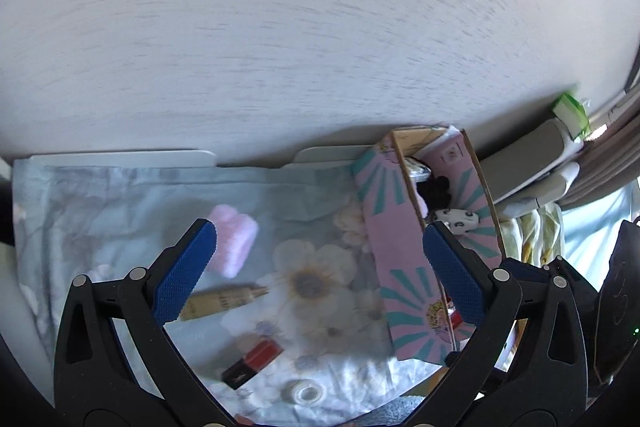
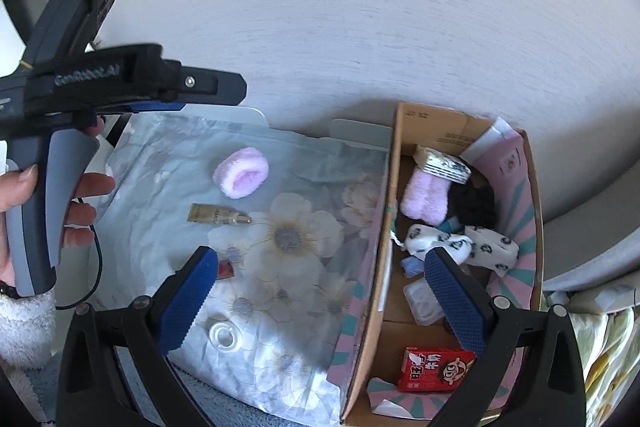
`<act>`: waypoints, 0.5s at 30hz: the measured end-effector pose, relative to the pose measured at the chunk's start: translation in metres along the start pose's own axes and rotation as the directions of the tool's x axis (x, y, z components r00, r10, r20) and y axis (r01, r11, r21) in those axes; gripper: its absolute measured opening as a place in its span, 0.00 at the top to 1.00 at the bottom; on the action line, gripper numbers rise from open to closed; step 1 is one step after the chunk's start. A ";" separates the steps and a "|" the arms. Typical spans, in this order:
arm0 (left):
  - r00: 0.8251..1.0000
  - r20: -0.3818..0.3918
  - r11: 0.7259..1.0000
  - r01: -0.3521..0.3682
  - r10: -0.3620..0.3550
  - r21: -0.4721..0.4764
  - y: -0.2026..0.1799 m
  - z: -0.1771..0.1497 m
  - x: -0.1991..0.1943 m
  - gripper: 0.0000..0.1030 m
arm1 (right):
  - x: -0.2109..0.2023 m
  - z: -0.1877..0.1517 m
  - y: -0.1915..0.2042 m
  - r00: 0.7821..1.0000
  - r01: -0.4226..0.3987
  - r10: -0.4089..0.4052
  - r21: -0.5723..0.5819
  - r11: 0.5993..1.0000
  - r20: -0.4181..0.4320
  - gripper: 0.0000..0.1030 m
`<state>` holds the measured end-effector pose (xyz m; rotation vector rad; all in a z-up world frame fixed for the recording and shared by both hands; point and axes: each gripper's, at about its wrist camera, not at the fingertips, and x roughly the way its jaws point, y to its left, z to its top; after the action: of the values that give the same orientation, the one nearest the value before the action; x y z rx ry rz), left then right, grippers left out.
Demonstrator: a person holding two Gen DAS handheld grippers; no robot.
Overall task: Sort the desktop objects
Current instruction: 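Move left tool to the pink hair tie while right tool approaches the clear tape roll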
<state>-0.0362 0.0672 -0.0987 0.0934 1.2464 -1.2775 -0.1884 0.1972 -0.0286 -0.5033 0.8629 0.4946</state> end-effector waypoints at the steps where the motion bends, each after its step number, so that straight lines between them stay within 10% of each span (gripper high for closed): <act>1: 1.000 0.006 1.000 0.006 -0.006 -0.015 0.005 -0.001 -0.003 0.00 | 0.000 0.001 0.003 1.000 -0.004 0.004 -0.010 1.000 0.002 0.00; 15: 0.986 -0.038 0.983 -0.163 0.160 -0.082 0.089 -0.018 -0.010 0.00 | 0.021 0.000 0.058 0.990 -0.139 0.138 -0.127 0.982 -0.015 0.00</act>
<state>0.0204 0.1193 -0.1481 0.1512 1.2916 -1.0860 -0.2111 0.2460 -0.0583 -0.5641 0.8791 0.6793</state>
